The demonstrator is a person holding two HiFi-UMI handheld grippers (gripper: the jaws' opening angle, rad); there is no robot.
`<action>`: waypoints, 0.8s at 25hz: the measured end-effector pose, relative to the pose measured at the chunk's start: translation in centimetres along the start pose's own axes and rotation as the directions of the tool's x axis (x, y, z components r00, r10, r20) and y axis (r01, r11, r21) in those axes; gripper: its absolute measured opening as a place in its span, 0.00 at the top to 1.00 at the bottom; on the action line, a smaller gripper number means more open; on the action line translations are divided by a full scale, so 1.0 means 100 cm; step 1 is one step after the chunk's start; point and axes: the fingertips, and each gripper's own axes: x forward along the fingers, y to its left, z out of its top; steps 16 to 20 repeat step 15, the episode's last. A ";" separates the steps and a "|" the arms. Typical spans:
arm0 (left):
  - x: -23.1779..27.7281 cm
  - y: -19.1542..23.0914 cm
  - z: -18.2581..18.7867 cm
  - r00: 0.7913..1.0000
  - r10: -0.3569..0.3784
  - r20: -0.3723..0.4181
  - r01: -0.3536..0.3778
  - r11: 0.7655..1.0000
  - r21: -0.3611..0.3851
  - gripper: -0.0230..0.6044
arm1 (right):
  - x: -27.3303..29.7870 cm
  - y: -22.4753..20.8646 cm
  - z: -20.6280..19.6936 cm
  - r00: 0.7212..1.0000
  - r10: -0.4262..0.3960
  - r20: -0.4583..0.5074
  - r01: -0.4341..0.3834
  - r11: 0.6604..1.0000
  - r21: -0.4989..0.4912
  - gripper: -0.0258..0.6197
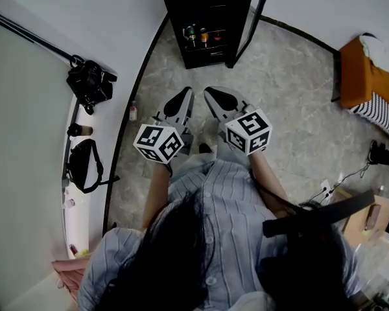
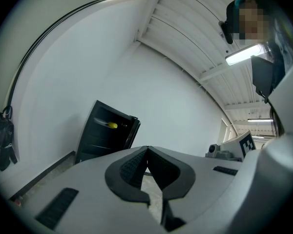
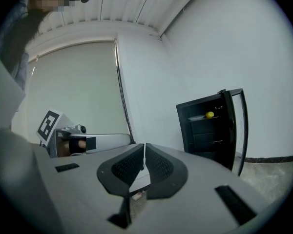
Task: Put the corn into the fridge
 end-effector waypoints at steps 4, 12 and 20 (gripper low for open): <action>0.004 -0.003 -0.002 1.000 -0.010 -0.006 0.010 1.000 -0.002 0.95 | -0.002 -0.003 -0.001 1.000 -0.007 -0.004 0.007 1.000 0.000 0.92; 0.014 -0.007 -0.002 1.000 -0.027 -0.006 0.027 1.000 0.001 0.95 | -0.001 -0.010 -0.001 1.000 -0.013 -0.018 0.013 1.000 -0.007 0.92; 0.019 -0.011 -0.002 1.000 -0.025 0.013 0.026 1.000 -0.009 0.95 | -0.003 -0.014 -0.001 0.999 -0.004 -0.032 0.004 1.000 -0.018 0.92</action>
